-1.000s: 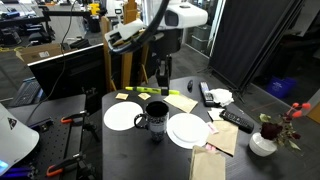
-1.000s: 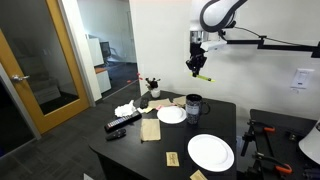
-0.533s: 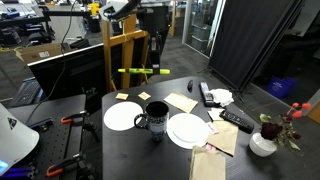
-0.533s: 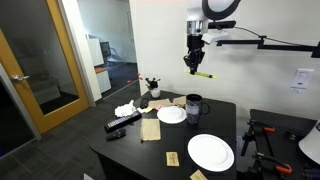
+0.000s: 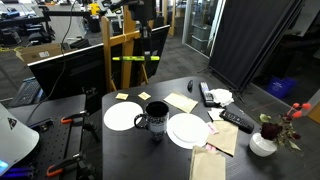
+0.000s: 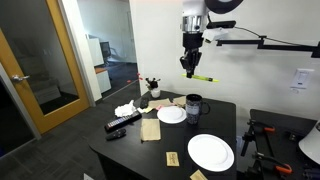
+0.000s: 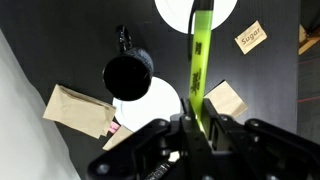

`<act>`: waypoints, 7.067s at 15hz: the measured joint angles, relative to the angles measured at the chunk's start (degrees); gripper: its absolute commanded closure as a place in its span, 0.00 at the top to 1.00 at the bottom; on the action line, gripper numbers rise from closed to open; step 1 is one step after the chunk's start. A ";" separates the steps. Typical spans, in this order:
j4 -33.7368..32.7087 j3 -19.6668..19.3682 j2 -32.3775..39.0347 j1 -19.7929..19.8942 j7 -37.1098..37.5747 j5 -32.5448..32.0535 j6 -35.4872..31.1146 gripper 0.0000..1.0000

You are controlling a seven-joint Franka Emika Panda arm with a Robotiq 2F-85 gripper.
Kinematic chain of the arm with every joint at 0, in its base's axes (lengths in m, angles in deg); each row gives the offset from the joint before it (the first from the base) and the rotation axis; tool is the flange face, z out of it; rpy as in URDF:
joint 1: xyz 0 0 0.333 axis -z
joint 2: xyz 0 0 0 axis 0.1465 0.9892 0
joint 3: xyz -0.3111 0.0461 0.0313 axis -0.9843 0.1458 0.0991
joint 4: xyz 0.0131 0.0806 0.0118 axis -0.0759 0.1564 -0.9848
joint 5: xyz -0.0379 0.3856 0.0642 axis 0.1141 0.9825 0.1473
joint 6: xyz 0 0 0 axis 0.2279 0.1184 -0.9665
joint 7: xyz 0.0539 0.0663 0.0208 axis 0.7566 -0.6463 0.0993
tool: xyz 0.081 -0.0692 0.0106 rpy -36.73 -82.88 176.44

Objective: Put the pen in the mug

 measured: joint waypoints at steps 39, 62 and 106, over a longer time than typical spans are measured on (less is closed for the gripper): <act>1.46 7.91 -0.40 -2.36 71.15 -55.03 0.65 0.03; 3.99 9.94 3.01 -9.77 107.26 -65.05 28.27 0.03; 6.51 8.54 16.56 -11.26 126.88 -74.71 33.76 0.03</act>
